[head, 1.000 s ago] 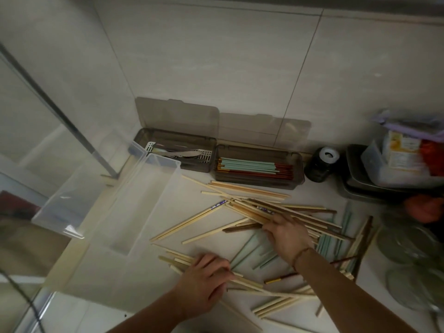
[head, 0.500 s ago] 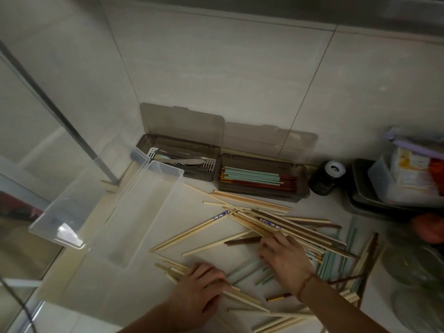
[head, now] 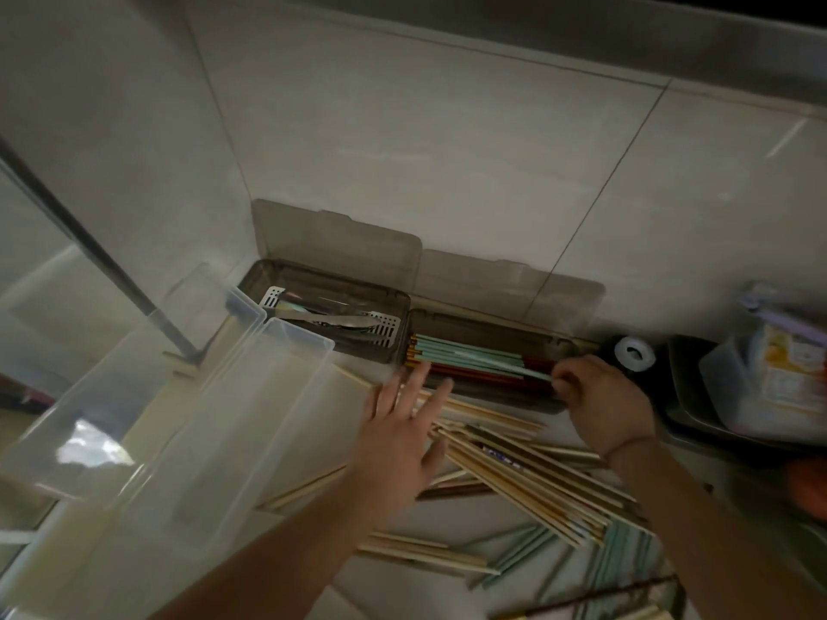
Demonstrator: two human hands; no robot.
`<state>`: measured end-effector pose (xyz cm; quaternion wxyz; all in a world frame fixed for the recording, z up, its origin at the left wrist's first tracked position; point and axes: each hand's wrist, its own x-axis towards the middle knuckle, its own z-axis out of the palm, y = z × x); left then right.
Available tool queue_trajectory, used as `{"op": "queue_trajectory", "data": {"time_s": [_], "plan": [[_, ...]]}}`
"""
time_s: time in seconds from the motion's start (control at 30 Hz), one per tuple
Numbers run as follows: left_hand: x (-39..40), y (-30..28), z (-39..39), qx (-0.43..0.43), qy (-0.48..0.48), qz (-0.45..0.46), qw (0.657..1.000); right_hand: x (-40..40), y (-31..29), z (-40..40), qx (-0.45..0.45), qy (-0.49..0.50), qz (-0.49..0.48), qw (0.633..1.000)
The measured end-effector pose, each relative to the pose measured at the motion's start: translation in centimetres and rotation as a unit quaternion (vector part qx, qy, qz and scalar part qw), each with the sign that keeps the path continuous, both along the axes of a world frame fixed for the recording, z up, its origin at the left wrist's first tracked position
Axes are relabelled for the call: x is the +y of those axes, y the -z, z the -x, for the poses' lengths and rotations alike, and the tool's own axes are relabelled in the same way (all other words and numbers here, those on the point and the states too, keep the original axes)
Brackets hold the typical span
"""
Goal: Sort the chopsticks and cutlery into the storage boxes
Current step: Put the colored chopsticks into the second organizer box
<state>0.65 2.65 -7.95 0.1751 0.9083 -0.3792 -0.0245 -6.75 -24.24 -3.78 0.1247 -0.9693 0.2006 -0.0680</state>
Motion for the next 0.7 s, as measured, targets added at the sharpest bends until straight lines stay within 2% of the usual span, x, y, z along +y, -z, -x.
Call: {"op": "queue_trajectory", "data": {"time_s": [0.17, 0.3, 0.43, 0.53, 0.7], "plan": [[-1.0, -0.7, -2.6, 0.024, -0.042, -0.102, 0.994, 1.2, 0.9, -5.7, 0.131, -0.036, 0.024, 0.990], [-0.2, 0.2, -2.5, 0.032, -0.033, -0.127, 0.991, 1.9, 2.2, -7.9, 0.189, -0.023, 0.004, 0.982], [-0.2, 0.9, -1.9, 0.029, -0.041, -0.080, 0.996, 2.1, 2.9, -9.0, 0.206, 0.007, -0.036, 0.978], [-0.7, 1.5, -0.4, 0.026, -0.030, -0.038, 0.998, 2.1, 2.6, -9.5, 0.216, -0.009, -0.039, 0.976], [0.2, 3.3, 3.4, 0.021, 0.079, 0.066, 0.994, 1.8, 1.8, -9.0, 0.178, -0.026, -0.091, 0.979]]}}
